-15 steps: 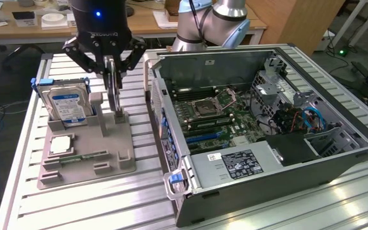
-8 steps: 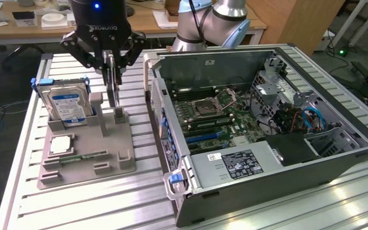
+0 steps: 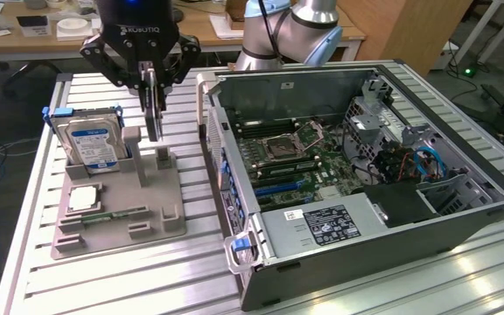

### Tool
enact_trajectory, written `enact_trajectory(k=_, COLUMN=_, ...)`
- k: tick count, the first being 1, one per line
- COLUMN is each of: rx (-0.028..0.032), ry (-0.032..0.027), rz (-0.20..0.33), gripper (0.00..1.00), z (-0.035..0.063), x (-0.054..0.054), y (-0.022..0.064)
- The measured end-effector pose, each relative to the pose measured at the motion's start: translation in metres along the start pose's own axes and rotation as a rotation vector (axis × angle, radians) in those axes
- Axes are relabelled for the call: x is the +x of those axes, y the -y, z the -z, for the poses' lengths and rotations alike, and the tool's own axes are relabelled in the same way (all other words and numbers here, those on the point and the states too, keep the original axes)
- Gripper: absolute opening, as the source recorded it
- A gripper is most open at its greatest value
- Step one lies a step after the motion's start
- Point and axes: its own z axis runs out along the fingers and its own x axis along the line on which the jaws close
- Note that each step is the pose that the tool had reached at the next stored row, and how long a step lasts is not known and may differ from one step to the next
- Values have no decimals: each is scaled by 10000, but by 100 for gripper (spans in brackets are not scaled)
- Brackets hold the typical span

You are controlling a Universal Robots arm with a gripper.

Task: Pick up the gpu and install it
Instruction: 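Pick up the gpu and move the gpu toward the slot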

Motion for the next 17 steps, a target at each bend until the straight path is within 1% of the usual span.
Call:
enact_trajectory(k=4, rx=0, ry=0, rz=0, gripper=28, z=37, x=0, y=0)
enact_trajectory(k=14, rx=2, ry=-1, rz=3, gripper=28, z=41, x=-10, y=-1)
enact_trajectory(k=15, rx=13, ry=0, rz=3, gripper=28, z=41, x=-18, y=-1)
enact_trajectory(k=17, rx=70, ry=3, rz=1, gripper=28, z=40, x=-33, y=-3)
